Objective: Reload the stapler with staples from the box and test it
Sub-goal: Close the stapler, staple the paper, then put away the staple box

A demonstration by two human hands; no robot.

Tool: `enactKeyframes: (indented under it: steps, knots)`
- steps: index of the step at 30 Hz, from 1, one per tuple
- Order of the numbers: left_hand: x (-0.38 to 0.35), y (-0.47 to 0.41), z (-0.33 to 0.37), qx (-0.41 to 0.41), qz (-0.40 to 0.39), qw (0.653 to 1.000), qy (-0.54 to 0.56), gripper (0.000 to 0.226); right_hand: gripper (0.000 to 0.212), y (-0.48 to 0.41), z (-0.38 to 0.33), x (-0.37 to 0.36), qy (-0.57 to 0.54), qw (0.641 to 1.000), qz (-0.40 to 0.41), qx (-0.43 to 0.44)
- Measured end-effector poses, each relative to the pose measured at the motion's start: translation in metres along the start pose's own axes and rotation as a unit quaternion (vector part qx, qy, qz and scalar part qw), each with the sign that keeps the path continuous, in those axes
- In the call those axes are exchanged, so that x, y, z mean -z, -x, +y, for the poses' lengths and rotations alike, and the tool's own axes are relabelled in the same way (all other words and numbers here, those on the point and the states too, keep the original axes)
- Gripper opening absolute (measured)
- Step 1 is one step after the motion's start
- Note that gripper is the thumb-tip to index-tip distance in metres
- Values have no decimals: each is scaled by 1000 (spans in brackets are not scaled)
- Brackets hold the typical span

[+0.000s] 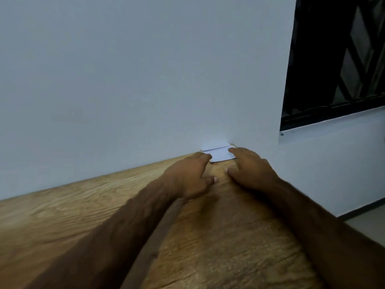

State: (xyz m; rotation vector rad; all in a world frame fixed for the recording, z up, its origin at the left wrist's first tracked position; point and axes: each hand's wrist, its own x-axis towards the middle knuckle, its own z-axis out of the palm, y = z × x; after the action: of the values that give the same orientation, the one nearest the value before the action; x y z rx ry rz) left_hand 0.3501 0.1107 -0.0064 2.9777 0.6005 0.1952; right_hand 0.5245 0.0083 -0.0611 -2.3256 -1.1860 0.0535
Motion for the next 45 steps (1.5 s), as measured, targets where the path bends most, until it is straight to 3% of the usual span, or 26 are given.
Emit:
enactKeyframes:
  steps: [6,13,17,21,26,37,45]
  knots:
    - [-28,-55,-4,11,-14,1000,-23,61,77,-17,5,-10,22,998,2,50]
    - [-47,-61,-11,18,-10,1000,-17,39,55,-18,1,-9,72,996,-20,54]
    - [-42,-47,-13,28,29,999,-9,26,34,-13,-7,-6,64,995,29,75]
    - [-32,-20,-17,36,45,998,3,24,21,-1,-20,-2,57,992,7,112]
    - [-17,27,-27,48,9,999,1,26,16,26,-42,3,28,986,-50,157]
    - [15,167,-62,93,-6,995,47,28,23,98,-118,-23,-9,953,-135,271]
    - [18,230,-92,119,40,988,92,25,26,119,-169,-43,0,929,-174,326]
